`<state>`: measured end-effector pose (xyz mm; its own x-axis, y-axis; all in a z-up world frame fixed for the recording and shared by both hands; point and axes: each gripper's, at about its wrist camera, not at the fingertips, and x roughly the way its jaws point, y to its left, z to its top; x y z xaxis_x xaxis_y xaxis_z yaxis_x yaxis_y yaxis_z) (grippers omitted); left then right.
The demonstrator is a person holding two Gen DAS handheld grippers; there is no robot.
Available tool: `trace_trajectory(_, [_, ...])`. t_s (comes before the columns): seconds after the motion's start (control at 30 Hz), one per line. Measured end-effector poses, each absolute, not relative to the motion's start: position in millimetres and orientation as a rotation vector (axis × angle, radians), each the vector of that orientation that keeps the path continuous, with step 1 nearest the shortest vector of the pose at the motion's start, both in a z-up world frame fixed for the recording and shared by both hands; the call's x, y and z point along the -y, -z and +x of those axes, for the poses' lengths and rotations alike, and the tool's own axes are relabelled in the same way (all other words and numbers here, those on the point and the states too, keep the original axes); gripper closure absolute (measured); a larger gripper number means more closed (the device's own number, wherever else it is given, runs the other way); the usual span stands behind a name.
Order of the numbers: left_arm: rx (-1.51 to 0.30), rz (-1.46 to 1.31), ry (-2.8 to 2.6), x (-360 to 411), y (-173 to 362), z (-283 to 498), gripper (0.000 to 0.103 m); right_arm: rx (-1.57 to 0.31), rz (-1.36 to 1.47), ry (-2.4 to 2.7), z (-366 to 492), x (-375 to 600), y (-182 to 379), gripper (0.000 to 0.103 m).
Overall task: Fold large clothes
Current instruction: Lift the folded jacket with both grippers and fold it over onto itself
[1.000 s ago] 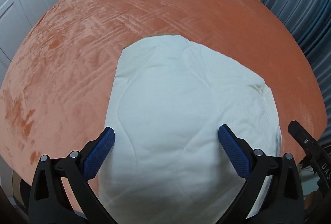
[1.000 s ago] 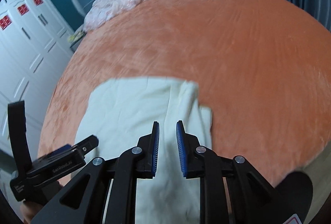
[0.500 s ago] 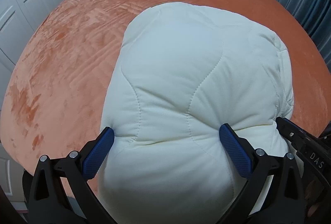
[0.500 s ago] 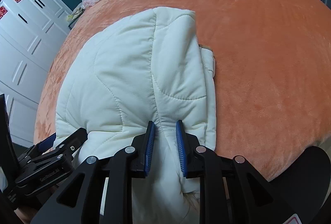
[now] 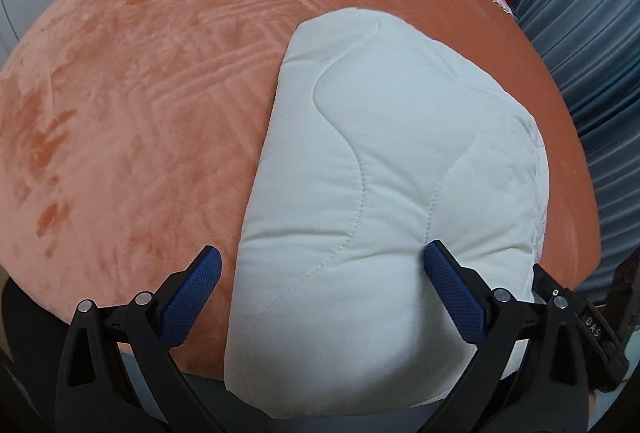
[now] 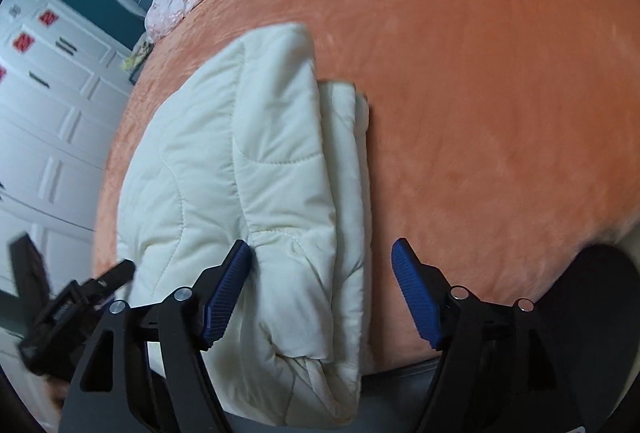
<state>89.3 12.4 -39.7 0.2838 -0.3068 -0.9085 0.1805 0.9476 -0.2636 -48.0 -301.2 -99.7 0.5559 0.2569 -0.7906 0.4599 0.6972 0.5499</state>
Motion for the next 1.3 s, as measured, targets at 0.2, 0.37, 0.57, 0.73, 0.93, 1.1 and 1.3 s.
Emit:
trace_trajectory(0.2, [-1.341,-0.398,0.462,-32.5,80.0,103.0,0.005,-0.991,1.109,0.019,-42.2,310.6,144.3,0.012])
trace_trajectory(0.37, [-1.344,-0.457,0.517,-30.6,92.2,103.2,0.005,-0.949,1.115,-0.035,-37.0,303.9,151.5,0.01])
trace_trajectory(0.57, [-1.248,-0.25,0.49,1.4,62.1,90.4,0.009,-0.944,1.141,-0.085,-16.6,298.1,147.3,0.04])
trace_trajectory(0.73, [-1.111,-0.064,0.501,25.6,18.1,83.2,0.025,-0.897,0.998,-0.069,1.5,292.5,106.1,0.066])
trace_trajectory(0.93, [-0.979,0.04,0.482,31.3,-17.4,109.1,0.031,-0.859,0.717,-0.038,52.6,268.5,55.9,0.068])
trace_trajectory(1.1, [-0.9,0.071,0.444,14.5,-31.9,146.4,0.032,-0.822,0.613,-0.04,105.4,255.4,35.9,0.068])
trace_trajectory(1.3, [-0.857,0.096,0.392,-1.6,-31.1,200.3,0.032,-0.81,0.52,-0.03,170.0,230.9,32.6,0.068])
